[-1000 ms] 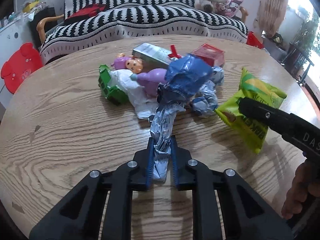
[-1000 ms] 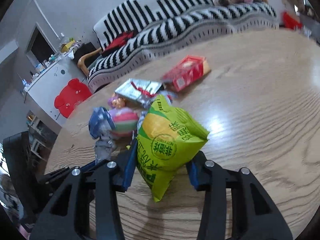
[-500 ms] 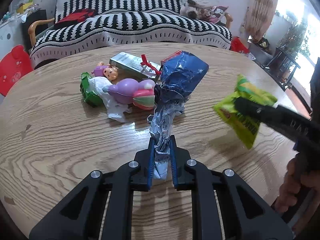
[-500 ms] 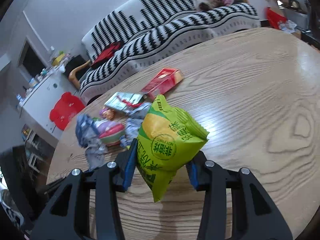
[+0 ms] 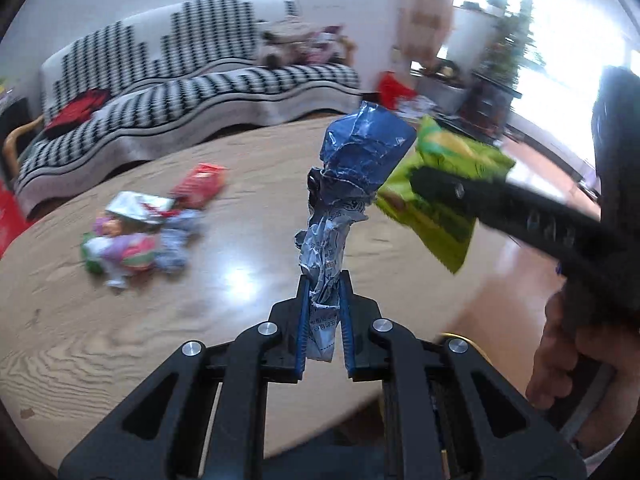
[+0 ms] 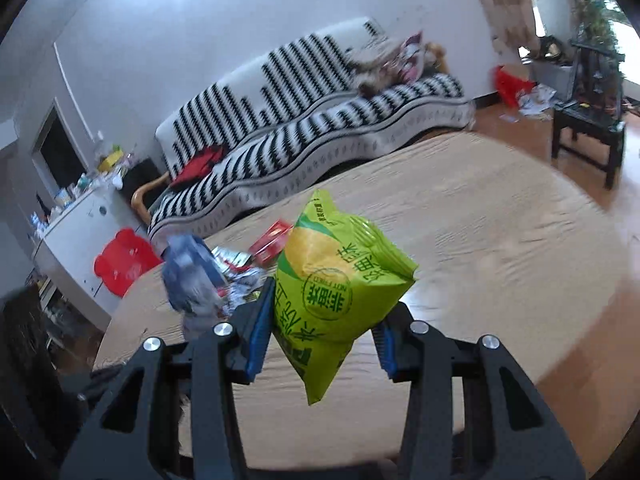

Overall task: Collect trash
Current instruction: 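Carry both items over the black bin and open both grippers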

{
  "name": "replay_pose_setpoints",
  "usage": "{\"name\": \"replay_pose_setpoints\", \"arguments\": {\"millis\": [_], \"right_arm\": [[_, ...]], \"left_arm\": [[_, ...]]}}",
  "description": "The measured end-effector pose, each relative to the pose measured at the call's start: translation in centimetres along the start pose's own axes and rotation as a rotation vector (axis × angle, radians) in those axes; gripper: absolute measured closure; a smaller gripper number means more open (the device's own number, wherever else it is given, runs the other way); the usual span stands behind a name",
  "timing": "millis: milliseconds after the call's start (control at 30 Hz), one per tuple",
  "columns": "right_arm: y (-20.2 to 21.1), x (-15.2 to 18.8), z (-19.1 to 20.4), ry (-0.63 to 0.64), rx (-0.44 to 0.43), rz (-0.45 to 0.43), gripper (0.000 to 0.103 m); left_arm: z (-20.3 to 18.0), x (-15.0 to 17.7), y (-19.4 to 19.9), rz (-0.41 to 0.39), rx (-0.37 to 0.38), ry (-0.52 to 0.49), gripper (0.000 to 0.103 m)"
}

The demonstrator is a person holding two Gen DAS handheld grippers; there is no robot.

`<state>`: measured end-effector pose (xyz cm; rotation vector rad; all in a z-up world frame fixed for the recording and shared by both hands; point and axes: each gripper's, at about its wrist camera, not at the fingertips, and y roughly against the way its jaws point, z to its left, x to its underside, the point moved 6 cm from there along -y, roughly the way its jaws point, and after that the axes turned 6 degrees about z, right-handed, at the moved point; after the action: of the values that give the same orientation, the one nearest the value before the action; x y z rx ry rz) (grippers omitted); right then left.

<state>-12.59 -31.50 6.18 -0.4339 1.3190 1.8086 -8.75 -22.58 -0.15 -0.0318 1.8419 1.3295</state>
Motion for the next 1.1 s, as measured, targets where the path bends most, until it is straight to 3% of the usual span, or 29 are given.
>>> {"name": "replay_pose_setpoints", "arguments": {"millis": [133,233,433,667,867,1100], "right_arm": [[3.8,2.3,-5.8,-0.051,0.076,0.001,0.059],[5.2,5.0,-10.2,-0.085,0.152,0.034,0.059],[5.7,11.1,-16.8,-0.159,0.222,0.143,0.059],[4.4,16.6,-20.1,-0.177,0.28,0.258,0.059],[0.5,21.9,-22.8,-0.211,0.32,0.42,0.059],[-3.1,26.1,-23.5,-0.244,0.314,0.527,0.059]], "left_arm": [[-4.9,1.8,-1.7,0.062,0.07,-0.014,0.09],[-7.9,3.4,-3.5,0.115,0.078,-0.042,0.09],[-12.4,6.9,-7.4,0.225,0.085,-0.09,0.09],[-16.1,12.1,-10.9,0.341,0.097,-0.134,0.09],[-17.4,17.2,-15.1,0.478,0.09,-0.167,0.09],[-16.1,18.7,-17.7,0.542,0.087,-0.148,0.09]]}}
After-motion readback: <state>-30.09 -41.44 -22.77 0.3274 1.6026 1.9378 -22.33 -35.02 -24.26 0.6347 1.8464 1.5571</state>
